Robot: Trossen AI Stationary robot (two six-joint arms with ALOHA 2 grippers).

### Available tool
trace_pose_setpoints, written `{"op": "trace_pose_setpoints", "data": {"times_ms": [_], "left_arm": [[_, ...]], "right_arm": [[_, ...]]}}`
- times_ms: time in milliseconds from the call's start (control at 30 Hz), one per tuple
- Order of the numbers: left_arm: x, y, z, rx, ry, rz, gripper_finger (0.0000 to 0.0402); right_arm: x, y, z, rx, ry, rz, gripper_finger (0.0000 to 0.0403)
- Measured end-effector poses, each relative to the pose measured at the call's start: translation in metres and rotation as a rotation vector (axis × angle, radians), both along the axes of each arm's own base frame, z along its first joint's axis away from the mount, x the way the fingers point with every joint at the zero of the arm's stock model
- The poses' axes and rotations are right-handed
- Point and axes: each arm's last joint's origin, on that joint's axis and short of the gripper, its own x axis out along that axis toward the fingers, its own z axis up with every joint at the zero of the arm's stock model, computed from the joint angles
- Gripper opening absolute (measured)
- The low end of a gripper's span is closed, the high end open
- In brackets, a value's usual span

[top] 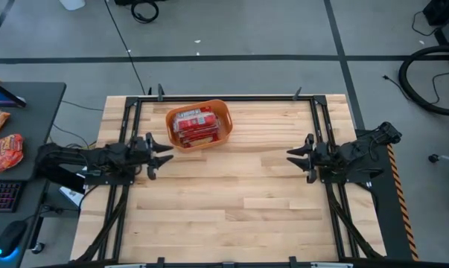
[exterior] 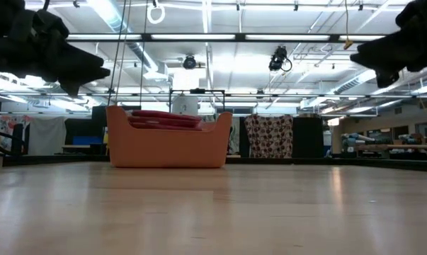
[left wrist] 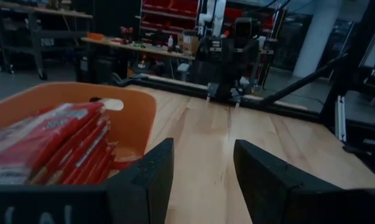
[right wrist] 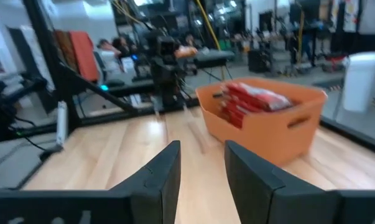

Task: Sort popcorn bags into baskets
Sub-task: Return to Home Position

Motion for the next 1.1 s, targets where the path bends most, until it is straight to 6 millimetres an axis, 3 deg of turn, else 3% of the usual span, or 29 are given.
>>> {"op": "trace_pose_setpoints", "data": {"times_ms": [367,633,967,1100], "left_arm": [[-0.003,0.0,0.005,0.017,-0.054,0.0,0.0171],[0.0,0.0,-0.003,0.027,0.041,0.002,0.0171],[0.009,0.002,-0.017,0.159,0.222,0.099,0.0171],[0.012,0.002,-0.009,0.202,0.158,0.096,0.0171]], "right_arm": [[0.0,0.0,0.008,-0.04,-0.071,0.019,0.013],[0.003,0.001,-0.007,-0.046,-0.043,0.0,0.013],[0.004,-0.002,-0.007,-0.102,-0.027,-0.071,0.013],[0.004,-0.004,-0.006,-0.034,-0.042,-0.126,0.013]]}}
